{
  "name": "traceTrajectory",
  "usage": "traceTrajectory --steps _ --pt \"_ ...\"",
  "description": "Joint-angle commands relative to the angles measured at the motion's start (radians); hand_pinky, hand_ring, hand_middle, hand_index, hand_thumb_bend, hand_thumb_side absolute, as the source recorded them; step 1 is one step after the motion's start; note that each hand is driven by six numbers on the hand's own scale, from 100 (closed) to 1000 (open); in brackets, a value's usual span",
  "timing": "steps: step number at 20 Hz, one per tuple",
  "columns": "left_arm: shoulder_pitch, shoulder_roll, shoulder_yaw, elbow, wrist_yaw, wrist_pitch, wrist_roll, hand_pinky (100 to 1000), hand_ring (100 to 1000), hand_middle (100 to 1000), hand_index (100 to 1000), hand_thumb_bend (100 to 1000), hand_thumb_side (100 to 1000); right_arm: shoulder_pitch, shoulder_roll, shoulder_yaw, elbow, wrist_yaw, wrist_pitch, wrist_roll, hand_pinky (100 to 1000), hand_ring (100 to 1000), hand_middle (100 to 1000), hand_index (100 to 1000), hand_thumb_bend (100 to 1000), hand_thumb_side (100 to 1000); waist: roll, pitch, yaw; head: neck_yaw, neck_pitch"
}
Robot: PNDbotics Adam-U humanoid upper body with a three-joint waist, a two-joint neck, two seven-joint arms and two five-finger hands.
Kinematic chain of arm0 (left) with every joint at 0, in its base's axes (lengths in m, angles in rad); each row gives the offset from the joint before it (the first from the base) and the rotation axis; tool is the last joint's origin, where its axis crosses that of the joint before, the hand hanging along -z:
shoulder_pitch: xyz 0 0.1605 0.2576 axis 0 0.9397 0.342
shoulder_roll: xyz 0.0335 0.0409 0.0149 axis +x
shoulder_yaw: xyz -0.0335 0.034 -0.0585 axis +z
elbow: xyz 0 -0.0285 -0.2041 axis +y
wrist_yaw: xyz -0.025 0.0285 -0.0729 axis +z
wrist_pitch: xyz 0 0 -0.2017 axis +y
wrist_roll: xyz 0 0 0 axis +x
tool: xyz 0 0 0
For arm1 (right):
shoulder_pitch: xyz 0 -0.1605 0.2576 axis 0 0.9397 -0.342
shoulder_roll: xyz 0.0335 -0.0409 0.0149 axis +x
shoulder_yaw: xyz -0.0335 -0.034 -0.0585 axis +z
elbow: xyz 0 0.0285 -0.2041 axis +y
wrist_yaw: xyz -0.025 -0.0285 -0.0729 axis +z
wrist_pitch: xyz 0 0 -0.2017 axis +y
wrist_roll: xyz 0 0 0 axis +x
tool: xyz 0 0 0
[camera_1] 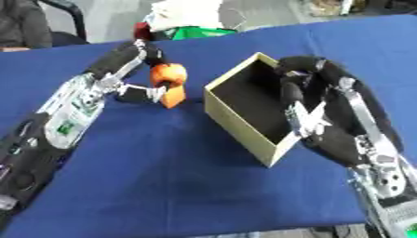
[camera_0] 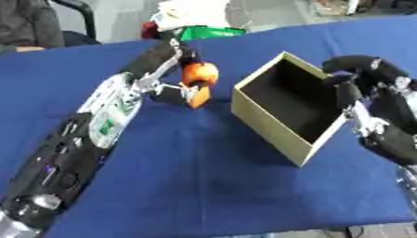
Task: Pick up objects on the table and place them in the box.
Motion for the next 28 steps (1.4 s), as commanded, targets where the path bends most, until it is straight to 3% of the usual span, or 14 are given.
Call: traceTrajectory --steps 1,11,13,22,24,25,28 --pt "-0.070 -0.049 0.004 0.047 -0.028 -0.034 0.000 666 561 438 629 100 128 -0.035 -0.003 0.013 -0.021 -0.031 -0.021 0.021 754 835 681 799 100 464 -0.004 -0.009 -0.013 0.016 -0.007" --pt "-0.239 -0.211 0.004 0.250 -0.147 -0.134 0.006 686 582 465 654 131 129 -0.080 -0.002 0.029 -0.021 -0.072 -0.042 0.057 749 833 681 799 100 465 0.010 0.012 -0.075 0.046 -0.024" --pt "-0.239 -0.222 -0.003 0.283 -0.171 -0.155 0.007 707 618 529 716 235 151 -0.080 -0.002 0.030 -0.021 -0.073 -0.041 0.059 721 830 679 799 100 468 0.012 0.013 -0.080 0.048 -0.025" --pt "-0.231 -0.236 0.004 0.361 -0.261 -0.215 -0.116 729 659 593 759 294 187 -0.077 -0.002 0.030 -0.021 -0.074 -0.035 0.064 709 829 680 799 100 469 0.011 0.006 -0.075 0.046 -0.024" --pt "-0.231 -0.235 0.009 0.354 -0.260 -0.215 -0.135 729 659 593 759 294 187 -0.077 -0.002 0.030 -0.021 -0.075 -0.035 0.064 709 829 680 799 100 469 0.011 0.006 -0.075 0.046 -0.024" --pt "-0.233 -0.228 0.018 0.345 -0.260 -0.210 -0.135 743 693 642 805 421 275 -0.076 -0.002 0.029 -0.021 -0.075 -0.034 0.063 729 830 679 799 100 466 0.008 0.003 -0.072 0.043 -0.025" --pt "-0.240 -0.205 0.065 0.294 -0.250 -0.173 -0.113 737 688 632 802 408 274 -0.073 -0.003 0.027 -0.021 -0.073 -0.032 0.060 730 830 679 799 100 466 0.006 0.000 -0.069 0.043 -0.026"
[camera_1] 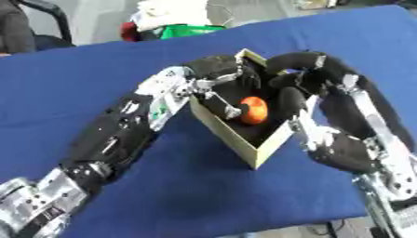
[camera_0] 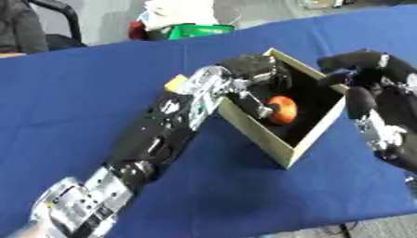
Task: Pick up objects on the table and place them in the box.
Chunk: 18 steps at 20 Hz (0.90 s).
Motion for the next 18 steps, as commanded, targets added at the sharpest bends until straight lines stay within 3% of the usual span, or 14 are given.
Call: traceTrajectory --steps 1,8,13,18 --pt "-0.031 0.036 0.051 -0.066 0.009 0.037 0.019 735 684 627 802 407 278 -0.008 -0.006 -0.006 -0.021 -0.003 0.002 -0.003 730 830 679 799 100 467 -0.011 -0.021 0.004 -0.001 -0.009" --pt "-0.036 0.132 0.132 -0.158 0.032 0.142 0.043 737 686 639 811 458 305 0.001 -0.008 -0.009 -0.021 0.005 0.007 -0.008 731 830 679 799 100 465 -0.015 -0.028 0.021 -0.019 -0.006" --pt "-0.012 0.191 0.214 -0.096 -0.011 0.214 0.062 726 687 655 822 541 358 0.010 -0.008 -0.012 -0.021 0.012 0.012 -0.013 731 830 678 799 100 467 -0.018 -0.033 0.040 -0.033 -0.002" --pt "0.011 0.200 0.285 0.022 -0.030 0.289 0.092 716 683 659 825 576 382 0.016 -0.007 -0.014 -0.021 0.016 0.016 -0.018 731 830 677 799 100 468 -0.021 -0.035 0.053 -0.041 0.000"
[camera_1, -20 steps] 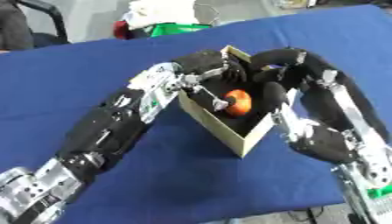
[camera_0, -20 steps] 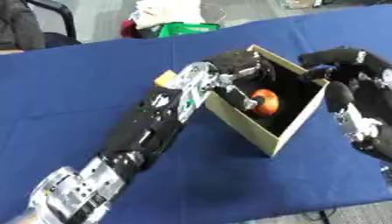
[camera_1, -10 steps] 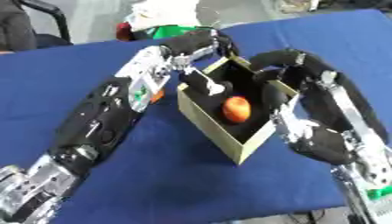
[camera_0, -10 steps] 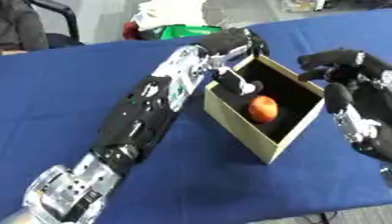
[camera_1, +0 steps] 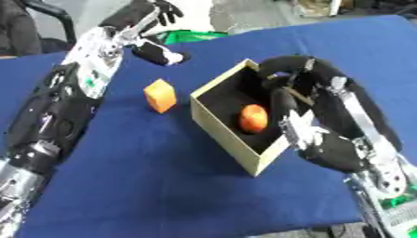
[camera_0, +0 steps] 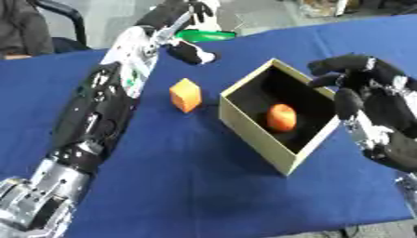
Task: Pick up objects on the table and place them in the box.
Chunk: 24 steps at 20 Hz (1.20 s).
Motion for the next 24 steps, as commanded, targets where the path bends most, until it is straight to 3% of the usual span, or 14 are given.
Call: traceTrajectory --steps 1,4,7,9,13,20,24 --pt "-0.011 0.030 0.038 0.059 -0.013 0.048 0.020 716 684 660 825 586 388 -0.004 -0.006 -0.008 -0.021 0.008 0.003 -0.005 731 830 678 799 100 468 -0.004 -0.019 0.004 -0.006 0.000" --pt "-0.005 0.021 0.034 0.116 -0.009 0.094 0.025 715 686 661 826 618 412 -0.003 -0.006 -0.008 -0.021 0.010 0.006 -0.006 731 830 677 798 100 467 -0.003 -0.020 0.007 -0.009 0.002" --pt "-0.003 0.011 0.009 0.130 0.015 0.124 0.001 724 696 674 834 713 466 -0.003 -0.005 -0.008 -0.021 0.011 0.007 -0.007 731 830 677 798 100 468 -0.002 -0.020 0.007 -0.009 0.003" --pt "0.000 0.009 -0.004 0.123 0.027 0.120 -0.022 730 701 679 837 789 492 -0.003 -0.005 -0.008 -0.021 0.012 0.008 -0.007 730 830 676 798 100 468 -0.002 -0.020 0.008 -0.010 0.004" --pt "0.004 0.009 -0.020 0.110 0.024 0.104 -0.069 737 704 682 838 854 494 -0.002 -0.005 -0.008 -0.021 0.013 0.009 -0.009 730 830 676 798 100 467 -0.001 -0.022 0.009 -0.012 0.004" --pt "0.014 0.000 -0.038 0.135 -0.031 0.084 -0.109 739 696 675 832 825 457 -0.002 -0.004 -0.008 -0.021 0.013 0.010 -0.011 730 830 675 798 100 468 0.000 -0.022 0.011 -0.015 0.003" --pt "0.021 -0.015 -0.044 0.151 -0.063 0.083 -0.093 728 670 651 815 722 410 -0.003 -0.003 -0.008 -0.021 0.014 0.010 -0.012 730 830 674 797 100 467 0.000 -0.020 0.009 -0.017 0.003"
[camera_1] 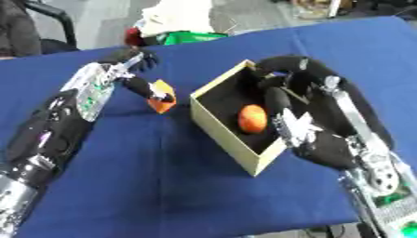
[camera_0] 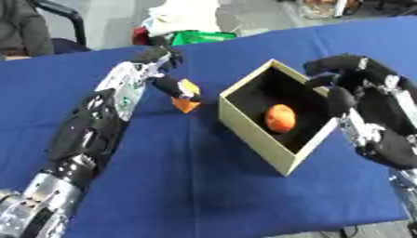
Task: Pick up objects on the table and place them in the box.
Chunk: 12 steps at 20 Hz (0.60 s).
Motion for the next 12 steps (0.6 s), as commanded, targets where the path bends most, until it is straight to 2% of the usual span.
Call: traceTrajectory --steps 1,6,8,10,11,12 --pt "-0.011 0.001 -0.005 0.002 -0.023 -0.003 0.014 725 656 645 812 692 400 -0.010 -0.003 -0.008 -0.021 0.006 0.001 -0.003 730 830 674 797 100 467 -0.004 -0.014 -0.001 -0.003 0.002" --pt "-0.002 -0.014 -0.007 0.016 -0.020 -0.005 0.047 694 595 567 764 499 289 -0.011 -0.002 -0.007 -0.021 0.007 0.002 -0.003 730 830 673 797 100 467 -0.004 -0.012 -0.001 -0.004 0.001" --pt "-0.001 -0.015 -0.003 0.008 -0.007 -0.005 0.065 672 553 512 734 389 235 -0.011 -0.003 -0.007 -0.021 0.007 0.002 -0.004 730 830 673 797 100 467 -0.005 -0.012 -0.001 -0.004 0.001" --pt "-0.002 -0.013 0.002 -0.010 0.014 -0.005 0.083 662 534 488 720 330 226 -0.011 -0.003 -0.007 -0.021 0.008 0.002 -0.004 730 830 672 797 100 468 -0.005 -0.012 -0.001 -0.004 0.001" --pt "-0.003 -0.011 0.003 -0.022 0.026 -0.005 0.092 659 530 483 716 256 334 -0.010 -0.003 -0.007 -0.021 0.008 0.002 -0.004 729 829 670 797 100 468 -0.005 -0.013 -0.001 -0.004 0.000" --pt "-0.005 -0.009 0.003 -0.038 0.039 -0.007 0.100 657 526 480 714 316 229 -0.010 -0.003 -0.007 -0.021 0.008 0.002 -0.004 729 829 669 797 100 468 -0.005 -0.013 0.000 -0.005 0.000"
